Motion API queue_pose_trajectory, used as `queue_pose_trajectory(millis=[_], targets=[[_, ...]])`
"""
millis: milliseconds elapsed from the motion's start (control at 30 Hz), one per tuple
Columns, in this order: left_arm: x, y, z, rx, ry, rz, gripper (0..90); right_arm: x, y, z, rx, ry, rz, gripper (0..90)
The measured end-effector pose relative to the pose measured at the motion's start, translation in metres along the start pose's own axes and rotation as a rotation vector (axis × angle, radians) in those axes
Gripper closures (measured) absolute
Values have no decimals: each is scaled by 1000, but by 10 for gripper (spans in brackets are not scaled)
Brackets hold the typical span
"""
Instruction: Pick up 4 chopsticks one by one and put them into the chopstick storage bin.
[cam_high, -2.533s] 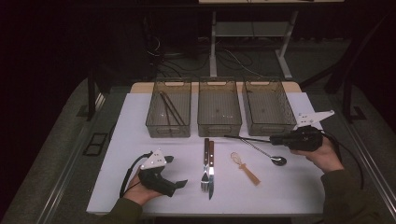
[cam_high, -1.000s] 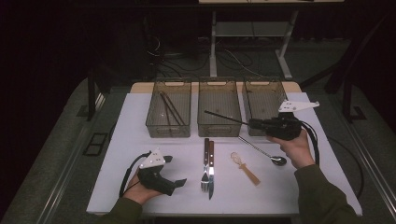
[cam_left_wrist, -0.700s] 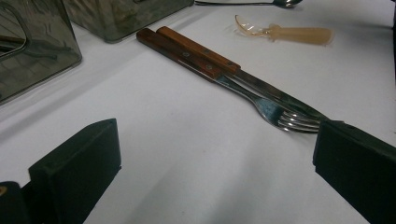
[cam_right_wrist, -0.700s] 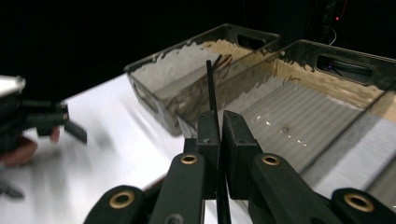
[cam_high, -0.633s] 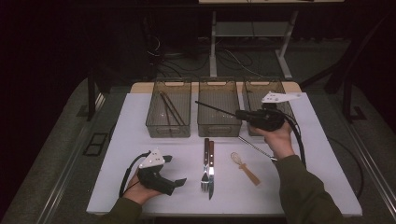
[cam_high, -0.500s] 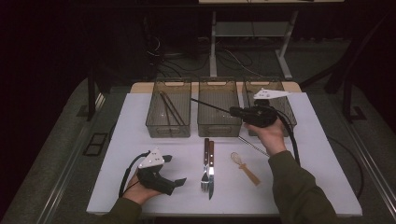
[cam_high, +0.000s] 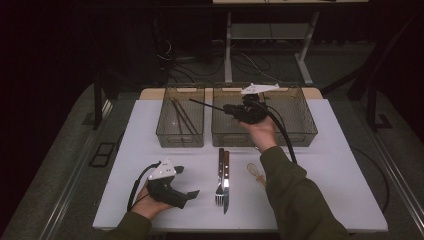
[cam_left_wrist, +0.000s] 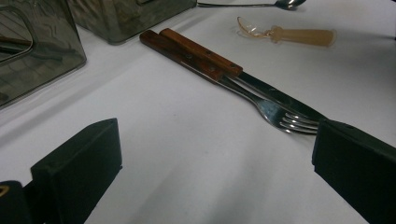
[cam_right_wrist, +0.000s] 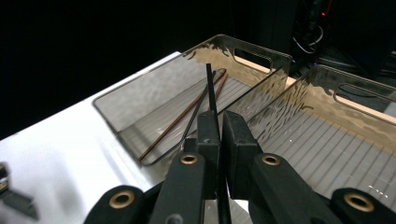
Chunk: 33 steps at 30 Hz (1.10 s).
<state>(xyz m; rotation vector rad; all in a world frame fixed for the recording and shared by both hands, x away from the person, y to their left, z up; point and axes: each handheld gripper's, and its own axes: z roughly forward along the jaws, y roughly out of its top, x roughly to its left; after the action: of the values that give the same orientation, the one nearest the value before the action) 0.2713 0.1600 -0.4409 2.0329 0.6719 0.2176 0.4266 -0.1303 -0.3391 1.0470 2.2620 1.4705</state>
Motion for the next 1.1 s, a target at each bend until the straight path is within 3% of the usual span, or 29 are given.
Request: queue_pose_trajectory(millis=[367, 667, 1100], targets=[[0, -1, -1, -2, 0, -9, 2, 9, 17, 63, 55, -44, 1, 858], [-1, 0, 0, 2, -10, -5, 3, 27, 25, 112, 122, -64, -19, 858], [0, 1, -1, 2, -17, -6, 6, 44, 31, 148, 197, -120, -56, 836]])
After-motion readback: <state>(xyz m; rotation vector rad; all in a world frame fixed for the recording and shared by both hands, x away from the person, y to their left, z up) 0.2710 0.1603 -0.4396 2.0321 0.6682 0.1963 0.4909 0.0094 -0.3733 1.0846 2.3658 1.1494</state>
